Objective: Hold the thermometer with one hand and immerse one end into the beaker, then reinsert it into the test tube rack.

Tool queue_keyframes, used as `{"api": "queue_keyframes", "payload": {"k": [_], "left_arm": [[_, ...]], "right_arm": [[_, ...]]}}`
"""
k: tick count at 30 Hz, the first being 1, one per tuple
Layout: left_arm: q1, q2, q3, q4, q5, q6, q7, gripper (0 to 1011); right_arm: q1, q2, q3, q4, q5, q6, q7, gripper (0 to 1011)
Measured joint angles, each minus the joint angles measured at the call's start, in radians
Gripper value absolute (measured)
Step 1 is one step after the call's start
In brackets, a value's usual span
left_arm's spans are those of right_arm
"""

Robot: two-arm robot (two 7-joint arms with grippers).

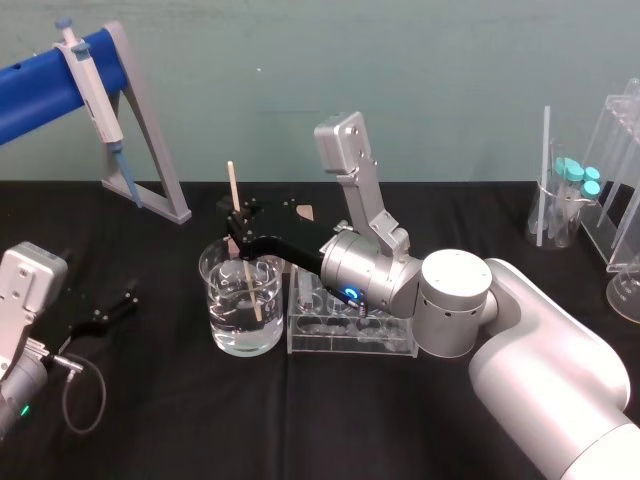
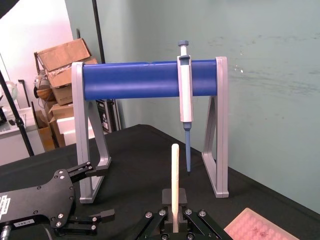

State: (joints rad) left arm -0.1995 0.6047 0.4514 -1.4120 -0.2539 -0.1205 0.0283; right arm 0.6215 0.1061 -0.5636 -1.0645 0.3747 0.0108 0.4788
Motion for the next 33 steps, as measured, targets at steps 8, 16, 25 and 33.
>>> {"api": "queue_keyframes", "payload": {"k": [8, 16, 25, 33], "left_arm": [[0.000, 0.000, 0.000, 0.000, 0.000, 0.000, 0.000, 1004], [0.000, 0.000, 0.000, 0.000, 0.000, 0.000, 0.000, 1004], [0.000, 0.000, 0.000, 0.000, 0.000, 0.000, 0.000, 1004], [0.000, 0.000, 0.000, 0.000, 0.000, 0.000, 0.000, 1004]], "right_arm": [[0.000, 0.000, 0.000, 0.000, 0.000, 0.000, 0.000, 48], [0.000, 0.000, 0.000, 0.000, 0.000, 0.000, 0.000, 48], [0.000, 0.000, 0.000, 0.000, 0.000, 0.000, 0.000, 48], [0.000, 0.000, 0.000, 0.000, 0.000, 0.000, 0.000, 48]]}}
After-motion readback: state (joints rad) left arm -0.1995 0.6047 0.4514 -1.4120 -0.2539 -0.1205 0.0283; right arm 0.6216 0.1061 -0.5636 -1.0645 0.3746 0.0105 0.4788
